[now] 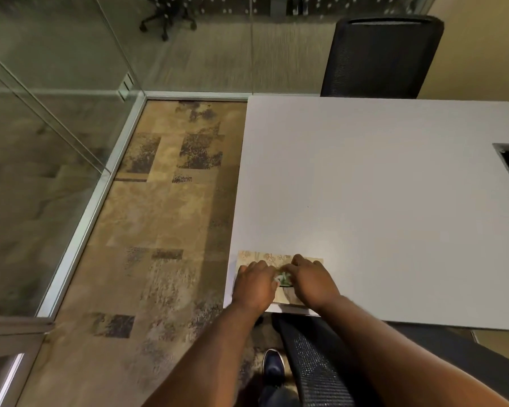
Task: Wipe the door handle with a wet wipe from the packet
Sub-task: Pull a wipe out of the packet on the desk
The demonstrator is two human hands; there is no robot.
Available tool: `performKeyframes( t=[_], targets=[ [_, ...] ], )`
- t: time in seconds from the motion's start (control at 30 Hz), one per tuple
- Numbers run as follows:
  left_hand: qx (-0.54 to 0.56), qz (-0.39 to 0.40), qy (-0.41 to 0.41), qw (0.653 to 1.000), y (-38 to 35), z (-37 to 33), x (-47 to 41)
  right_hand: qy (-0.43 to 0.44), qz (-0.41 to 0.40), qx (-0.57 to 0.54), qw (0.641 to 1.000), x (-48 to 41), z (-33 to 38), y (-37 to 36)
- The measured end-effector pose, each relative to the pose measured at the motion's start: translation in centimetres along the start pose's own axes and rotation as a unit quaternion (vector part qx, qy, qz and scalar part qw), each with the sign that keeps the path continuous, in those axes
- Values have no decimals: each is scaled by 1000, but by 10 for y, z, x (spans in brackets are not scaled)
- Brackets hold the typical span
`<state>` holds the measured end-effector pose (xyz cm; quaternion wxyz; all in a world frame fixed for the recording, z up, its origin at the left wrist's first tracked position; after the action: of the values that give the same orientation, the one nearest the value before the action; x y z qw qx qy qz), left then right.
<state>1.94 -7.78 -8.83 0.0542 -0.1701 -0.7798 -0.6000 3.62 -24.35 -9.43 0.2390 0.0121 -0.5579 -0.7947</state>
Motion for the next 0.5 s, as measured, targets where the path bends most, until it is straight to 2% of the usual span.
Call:
performKeyframes(
  t=[0.2, 0.4, 0.5],
  targets=[
    [20, -27, -5, 999, 6, 2, 3, 9, -52, -21, 998, 1, 0, 8],
    [48, -34, -22, 998, 33, 0, 8, 21, -62, -97, 993, 11, 16, 45],
    [108, -31, -10, 994, 47, -1, 15, -3, -58, -172, 983, 15, 25, 59]
  ],
)
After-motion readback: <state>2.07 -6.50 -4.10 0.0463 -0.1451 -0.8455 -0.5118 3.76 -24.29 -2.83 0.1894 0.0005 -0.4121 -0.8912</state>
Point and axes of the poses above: each hand's wrist, its own x-axis away from the middle knuckle, its own y-axis out of the back of the hand, z = x × y, the point moved 1 cm from there along -x, towards the middle knuckle, and after that the axes turned 6 degrees about -x, right-handed, at the moved point
